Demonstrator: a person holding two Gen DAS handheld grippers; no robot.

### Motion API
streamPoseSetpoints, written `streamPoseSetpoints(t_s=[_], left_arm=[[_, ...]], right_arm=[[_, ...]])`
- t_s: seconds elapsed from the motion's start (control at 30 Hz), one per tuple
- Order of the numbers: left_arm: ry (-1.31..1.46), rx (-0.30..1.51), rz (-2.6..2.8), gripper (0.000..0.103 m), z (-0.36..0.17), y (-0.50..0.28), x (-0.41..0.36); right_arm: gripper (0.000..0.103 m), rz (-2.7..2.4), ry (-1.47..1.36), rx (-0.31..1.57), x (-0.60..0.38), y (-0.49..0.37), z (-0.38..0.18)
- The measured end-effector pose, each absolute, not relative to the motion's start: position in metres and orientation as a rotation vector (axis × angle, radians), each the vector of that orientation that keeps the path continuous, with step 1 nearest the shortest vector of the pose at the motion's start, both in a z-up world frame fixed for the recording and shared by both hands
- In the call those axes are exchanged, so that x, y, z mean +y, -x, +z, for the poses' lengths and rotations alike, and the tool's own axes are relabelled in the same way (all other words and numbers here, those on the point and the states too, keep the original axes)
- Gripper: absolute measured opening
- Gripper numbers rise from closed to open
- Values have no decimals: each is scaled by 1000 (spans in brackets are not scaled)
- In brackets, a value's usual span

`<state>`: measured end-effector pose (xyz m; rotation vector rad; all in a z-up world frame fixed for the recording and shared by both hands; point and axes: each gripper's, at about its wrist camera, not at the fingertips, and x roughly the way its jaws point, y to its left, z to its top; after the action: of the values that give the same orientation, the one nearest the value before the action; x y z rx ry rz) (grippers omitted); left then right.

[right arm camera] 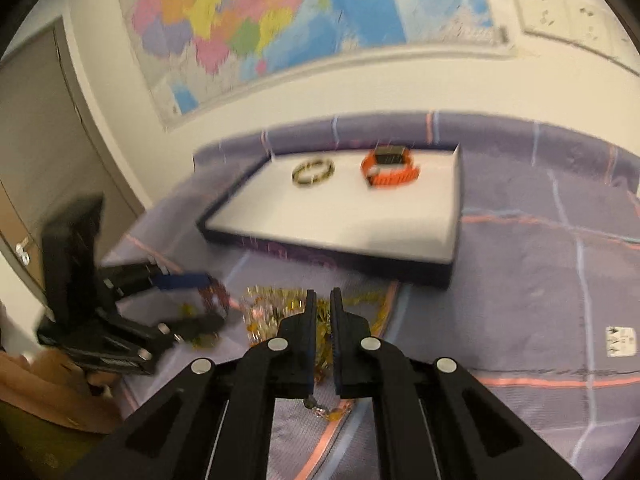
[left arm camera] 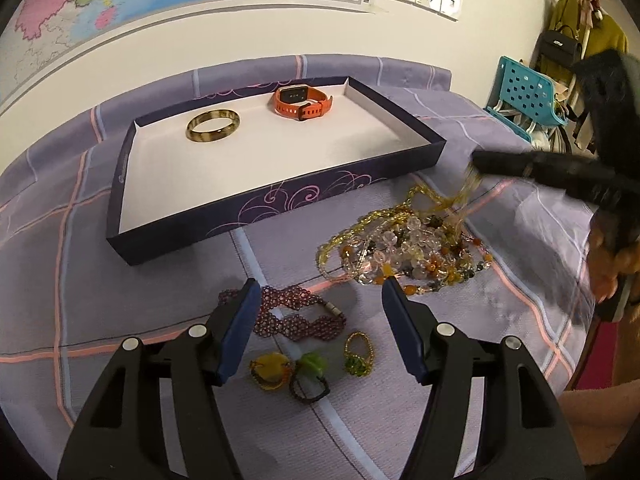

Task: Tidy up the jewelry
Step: 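Move the right tool to the yellow bead necklace and grasp it, then lift the yellow bead necklace off the bed with the right tool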

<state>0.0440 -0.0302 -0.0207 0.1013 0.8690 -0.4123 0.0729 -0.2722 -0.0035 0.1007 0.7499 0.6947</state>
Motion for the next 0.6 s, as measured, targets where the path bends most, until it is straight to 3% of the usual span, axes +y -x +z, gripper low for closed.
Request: streamPoseSetpoints(t_s=[0.3,0.6], left_arm=[[-102,890,-435,62,-26,-47,-36],[-87,880,-421,62,-23,-45,-29]], right_arm=[[5,669,-164,551,-307,-66,61],[5,654,-151,509,-310,-66,72]])
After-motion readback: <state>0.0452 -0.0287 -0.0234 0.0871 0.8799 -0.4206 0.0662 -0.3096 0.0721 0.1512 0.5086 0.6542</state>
